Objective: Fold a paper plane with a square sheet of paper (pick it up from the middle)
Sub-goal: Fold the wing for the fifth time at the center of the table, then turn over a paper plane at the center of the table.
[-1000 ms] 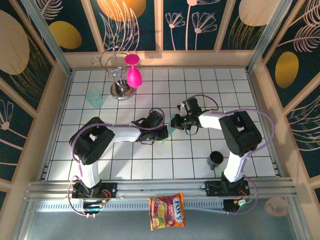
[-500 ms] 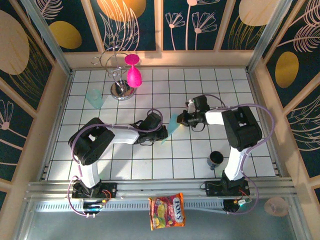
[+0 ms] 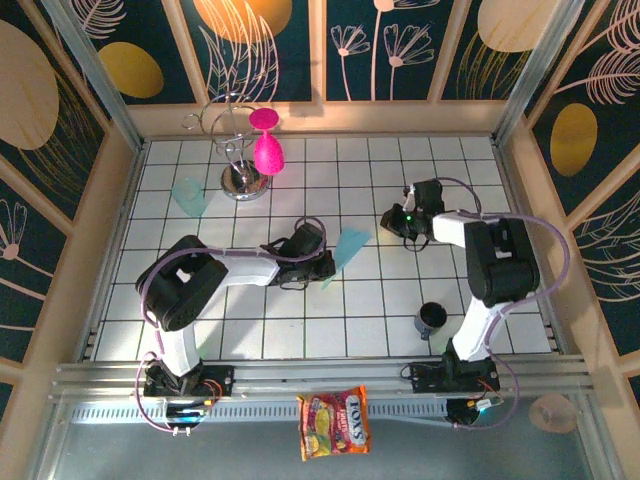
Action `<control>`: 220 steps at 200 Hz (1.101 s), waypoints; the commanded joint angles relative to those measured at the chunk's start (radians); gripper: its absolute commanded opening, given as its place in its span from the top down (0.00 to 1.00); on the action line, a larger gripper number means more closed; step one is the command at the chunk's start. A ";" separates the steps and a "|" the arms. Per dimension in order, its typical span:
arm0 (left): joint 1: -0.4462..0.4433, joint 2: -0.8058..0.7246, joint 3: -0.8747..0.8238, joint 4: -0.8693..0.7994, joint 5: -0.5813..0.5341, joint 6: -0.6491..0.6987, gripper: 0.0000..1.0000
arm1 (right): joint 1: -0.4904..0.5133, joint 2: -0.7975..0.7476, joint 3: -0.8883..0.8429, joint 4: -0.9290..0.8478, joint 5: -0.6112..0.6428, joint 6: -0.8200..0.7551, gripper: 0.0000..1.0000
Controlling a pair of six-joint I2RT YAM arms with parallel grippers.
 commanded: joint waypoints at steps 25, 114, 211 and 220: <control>0.044 -0.135 0.074 -0.074 -0.051 0.061 0.65 | 0.099 -0.182 -0.029 -0.142 0.172 0.019 0.69; 0.166 -0.417 -0.236 -0.022 -0.267 0.124 0.05 | 0.425 -0.123 0.116 -0.399 0.517 0.294 0.41; 0.178 -0.447 -0.324 0.028 -0.274 0.130 0.01 | 0.529 -0.001 0.230 -0.519 0.611 0.401 0.52; 0.178 -0.445 -0.325 0.030 -0.270 0.129 0.01 | 0.529 -0.007 0.223 -0.522 0.614 0.407 0.55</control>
